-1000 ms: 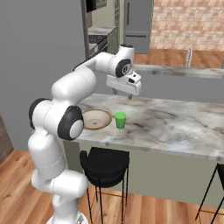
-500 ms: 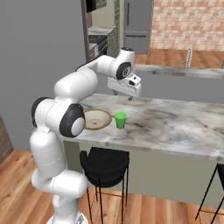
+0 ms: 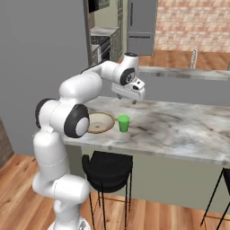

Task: Place the cup inside the bowl on the dining table and move the bowl to any counter.

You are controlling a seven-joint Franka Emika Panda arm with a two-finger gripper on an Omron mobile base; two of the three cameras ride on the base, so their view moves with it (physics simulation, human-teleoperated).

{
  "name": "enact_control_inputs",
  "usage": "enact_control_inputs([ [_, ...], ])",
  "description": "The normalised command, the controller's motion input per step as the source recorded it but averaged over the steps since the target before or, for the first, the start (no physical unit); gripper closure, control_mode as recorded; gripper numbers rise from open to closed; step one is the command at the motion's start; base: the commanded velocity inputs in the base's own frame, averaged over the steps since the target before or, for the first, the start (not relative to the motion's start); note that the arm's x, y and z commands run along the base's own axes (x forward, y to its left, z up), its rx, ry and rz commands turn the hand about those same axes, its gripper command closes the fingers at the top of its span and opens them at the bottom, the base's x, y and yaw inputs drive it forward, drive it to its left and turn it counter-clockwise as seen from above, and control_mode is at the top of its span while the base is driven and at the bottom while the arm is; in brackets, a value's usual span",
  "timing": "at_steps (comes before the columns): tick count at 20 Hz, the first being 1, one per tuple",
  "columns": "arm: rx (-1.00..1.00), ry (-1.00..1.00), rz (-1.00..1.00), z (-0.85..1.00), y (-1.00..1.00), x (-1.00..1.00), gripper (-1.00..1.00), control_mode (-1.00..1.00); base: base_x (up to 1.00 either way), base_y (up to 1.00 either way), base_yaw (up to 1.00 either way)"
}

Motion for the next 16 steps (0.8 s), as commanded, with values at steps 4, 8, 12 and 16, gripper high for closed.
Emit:
enact_control_inputs([
  [4,0.0,-0.02,0.0,-0.2,0.0,0.32,-1.0,-1.0,0.0,0.0,0.0],
  [8,0.0,0.0,0.0,-0.18,-0.02,0.23,-1.0,-1.0,0.0,0.0,0.0],
  [12,0.0,0.0,0.0,-0.19,-0.09,0.22,-1.0,-1.0,0.0,0.0,0.0],
  [16,0.0,0.0,0.0,-0.05,-0.1,0.04,-1.0,-1.0,0.0,0.0,0.0],
])
